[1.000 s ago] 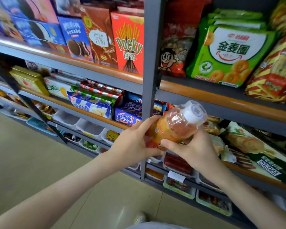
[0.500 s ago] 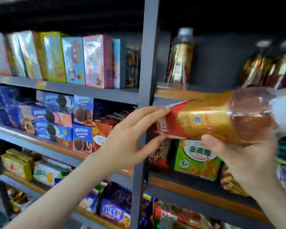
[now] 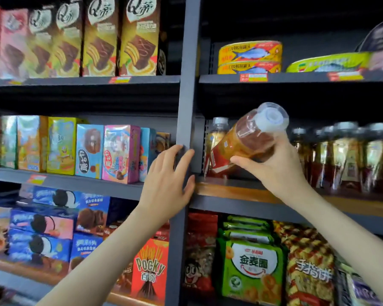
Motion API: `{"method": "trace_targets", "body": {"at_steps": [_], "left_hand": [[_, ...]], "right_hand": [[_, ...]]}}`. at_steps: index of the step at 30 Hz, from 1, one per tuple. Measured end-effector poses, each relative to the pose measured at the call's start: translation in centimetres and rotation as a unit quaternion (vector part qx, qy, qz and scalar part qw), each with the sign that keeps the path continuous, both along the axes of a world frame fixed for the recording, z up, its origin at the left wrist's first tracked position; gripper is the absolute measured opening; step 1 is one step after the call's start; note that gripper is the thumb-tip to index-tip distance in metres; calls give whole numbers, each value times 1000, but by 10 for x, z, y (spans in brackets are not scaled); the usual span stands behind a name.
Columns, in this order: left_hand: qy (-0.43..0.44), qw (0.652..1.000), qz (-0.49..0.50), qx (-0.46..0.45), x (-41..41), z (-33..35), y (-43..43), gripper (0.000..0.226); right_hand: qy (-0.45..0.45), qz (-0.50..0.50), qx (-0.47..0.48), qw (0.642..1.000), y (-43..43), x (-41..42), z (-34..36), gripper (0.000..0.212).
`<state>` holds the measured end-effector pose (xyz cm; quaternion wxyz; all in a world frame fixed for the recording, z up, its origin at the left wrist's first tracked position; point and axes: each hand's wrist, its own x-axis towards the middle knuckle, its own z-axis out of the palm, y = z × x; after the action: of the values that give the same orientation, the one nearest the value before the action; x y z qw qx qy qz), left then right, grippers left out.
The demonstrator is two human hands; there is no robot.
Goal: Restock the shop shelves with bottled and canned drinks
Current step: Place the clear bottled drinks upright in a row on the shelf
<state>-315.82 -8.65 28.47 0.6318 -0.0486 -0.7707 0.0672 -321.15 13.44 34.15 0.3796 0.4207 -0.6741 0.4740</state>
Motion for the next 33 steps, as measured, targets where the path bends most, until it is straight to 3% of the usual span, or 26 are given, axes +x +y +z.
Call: {"method": "trace_targets", "body": {"at_steps": [9, 13, 16, 18, 23, 27, 29, 33], "left_hand": [[-3, 1000, -23, -19, -2, 9, -10, 48], [4, 999, -51, -12, -4, 8, -13, 48], [22, 997, -53, 47, -7, 3, 4, 47], [35, 998, -33, 45, -15, 4, 24, 46], [23, 995, -93, 21, -44, 28, 59, 46], [-16, 993, -109, 45, -61, 43, 68, 53], [-18, 996, -75, 33, -73, 52, 69, 60], [-34, 998, 41, -28, -95, 74, 75, 80]], "right_hand": [[-184, -31, 65, 980, -55, -32, 38, 67], [-150, -62, 122, 979, -70, -37, 45, 96], [-104, -43, 212, 971, -68, -46, 40, 128], [-91, -45, 255, 962, -63, -52, 35, 135], [-72, -49, 289, 953, -47, -58, 38, 114], [-150, -19, 278, 949, 0, -79, 54, 91], [-145, -125, 257, 947, 23, -107, 61, 89], [-155, -370, 315, 860, 49, -161, 64, 101]]}}
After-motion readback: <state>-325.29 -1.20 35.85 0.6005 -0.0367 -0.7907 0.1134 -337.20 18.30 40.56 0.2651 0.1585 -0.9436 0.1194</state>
